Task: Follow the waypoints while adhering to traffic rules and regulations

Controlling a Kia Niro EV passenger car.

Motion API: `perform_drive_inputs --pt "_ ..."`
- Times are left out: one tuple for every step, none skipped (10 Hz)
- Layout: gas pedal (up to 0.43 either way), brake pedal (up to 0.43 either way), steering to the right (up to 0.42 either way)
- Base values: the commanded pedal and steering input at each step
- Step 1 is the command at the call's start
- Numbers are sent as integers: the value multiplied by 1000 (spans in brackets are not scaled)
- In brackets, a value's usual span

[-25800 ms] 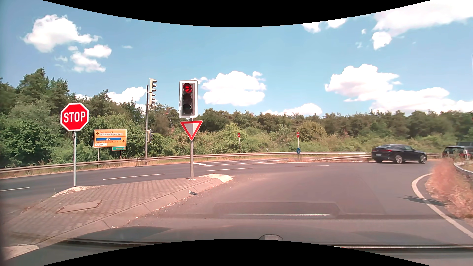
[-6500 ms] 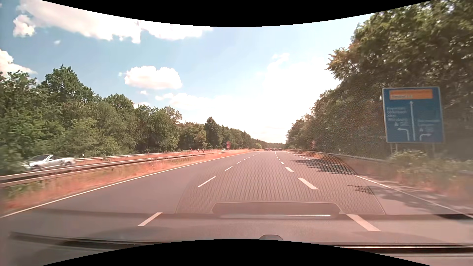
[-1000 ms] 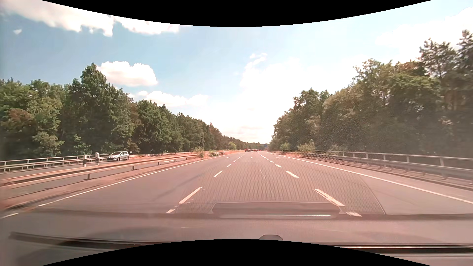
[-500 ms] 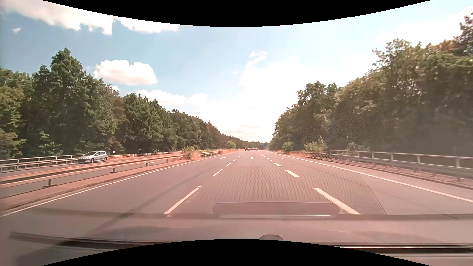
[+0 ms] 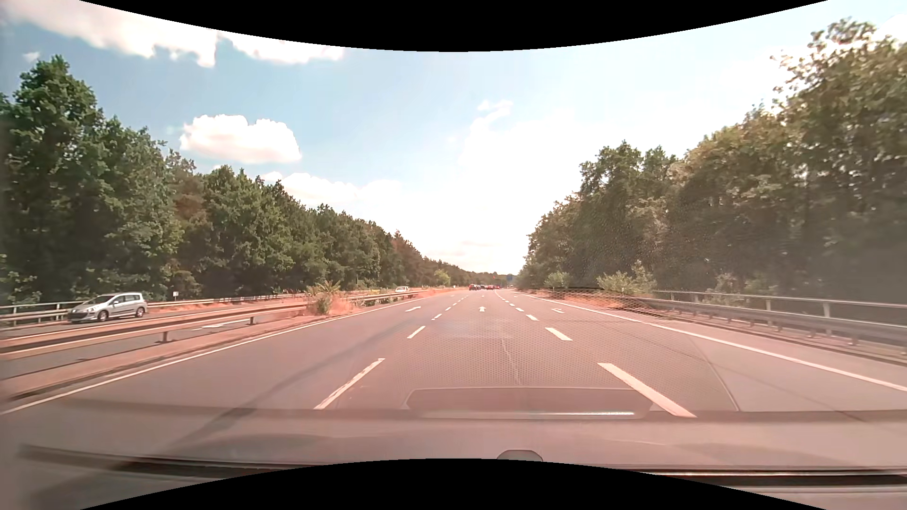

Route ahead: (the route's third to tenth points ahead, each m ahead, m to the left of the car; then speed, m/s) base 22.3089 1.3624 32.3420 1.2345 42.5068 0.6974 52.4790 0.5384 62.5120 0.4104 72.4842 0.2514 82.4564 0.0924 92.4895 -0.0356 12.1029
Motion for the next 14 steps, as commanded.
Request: perform_drive_inputs --pt "47 0 -3" --pt "47 0 -3" --pt "47 0 -3" --pt "47 0 -3" --pt "47 0 -3" --pt "47 0 -3" --pt "47 0 -3" --pt "47 0 -3" --pt "47 0 -3" --pt "47 0 -3" --pt "47 0 -3" --pt "47 0 -3" --pt "47 0 -3" --pt "47 0 -3"
